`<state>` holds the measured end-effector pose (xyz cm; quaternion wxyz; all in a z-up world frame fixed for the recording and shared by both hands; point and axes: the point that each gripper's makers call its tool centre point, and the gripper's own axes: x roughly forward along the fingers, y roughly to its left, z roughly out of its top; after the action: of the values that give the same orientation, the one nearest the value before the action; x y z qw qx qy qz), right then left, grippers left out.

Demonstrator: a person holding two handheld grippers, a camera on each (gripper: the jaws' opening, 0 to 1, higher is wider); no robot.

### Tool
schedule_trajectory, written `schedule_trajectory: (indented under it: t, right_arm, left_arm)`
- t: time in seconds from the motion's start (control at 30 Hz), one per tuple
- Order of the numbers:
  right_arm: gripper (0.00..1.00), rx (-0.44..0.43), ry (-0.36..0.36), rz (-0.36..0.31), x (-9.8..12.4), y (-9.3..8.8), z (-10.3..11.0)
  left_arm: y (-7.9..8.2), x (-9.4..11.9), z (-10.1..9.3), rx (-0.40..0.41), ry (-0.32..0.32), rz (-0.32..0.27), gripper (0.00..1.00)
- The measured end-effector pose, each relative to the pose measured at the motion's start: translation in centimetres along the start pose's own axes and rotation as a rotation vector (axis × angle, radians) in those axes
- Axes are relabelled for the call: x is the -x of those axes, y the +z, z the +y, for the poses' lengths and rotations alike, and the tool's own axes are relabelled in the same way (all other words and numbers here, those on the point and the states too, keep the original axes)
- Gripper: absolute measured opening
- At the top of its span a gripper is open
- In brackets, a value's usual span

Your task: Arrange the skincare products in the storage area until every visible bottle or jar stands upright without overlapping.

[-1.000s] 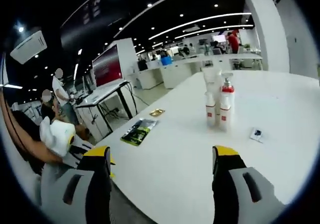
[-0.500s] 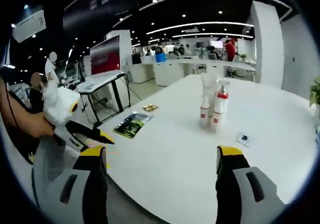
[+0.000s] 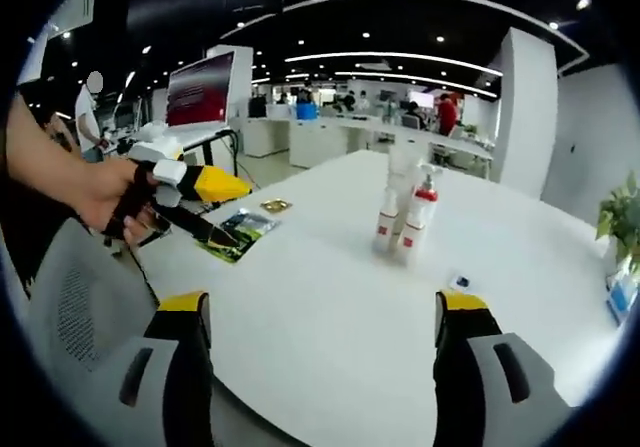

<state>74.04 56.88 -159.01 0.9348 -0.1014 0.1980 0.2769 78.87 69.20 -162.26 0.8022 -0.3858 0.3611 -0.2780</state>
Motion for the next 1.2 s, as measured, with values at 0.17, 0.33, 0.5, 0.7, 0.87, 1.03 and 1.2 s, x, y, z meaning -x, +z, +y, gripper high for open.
schedule_trajectory:
  t: [0.17, 0.33, 0.5, 0.7, 0.87, 1.03, 1.2]
  right_arm:
    - [0.88, 0.034, -0.005, 0.021, -0.2, -0.3, 0.0]
    - [0.88, 0.027, -0.018, 0.024, -0.3, -0.4, -0.4]
    - [0.88, 0.042, -0.015, 0.03, -0.3, -0.5, -0.2]
    - [0.88, 0.027, -0.007, 0.038, -0.3, -0.7, -0.2]
    - [0.87, 0.018, -0.005, 0.027, -0.2, -0.5, -0.3]
    - [0.85, 0.01, -0.001, 0.01, -0.1, -0.2, -0.2]
    - [0.84, 0.005, -0.002, 0.004, 0.0, 0.0, -0.3]
  left_arm:
    - [2.0, 0.2, 1.8, -0.301, 0.13, -0.015, 0.64]
    - [6.4, 3.0, 7.0, -0.475, 0.462, -0.046, 0.8]
    - [8.8, 4.8, 11.4, -0.37, 0.658, -0.128, 0.85]
    - [8.6, 3.9, 14.8, -0.434, 0.799, -0.042, 0.98]
    - [8.4, 3.2, 16.4, -0.416, 0.855, -0.038, 0.92]
    - [7.1, 2.5, 17.1, -0.457, 0.882, 0.046, 0.9]
    - [6.1, 2.3, 17.6, -0.419, 0.886, 0.046, 0.86]
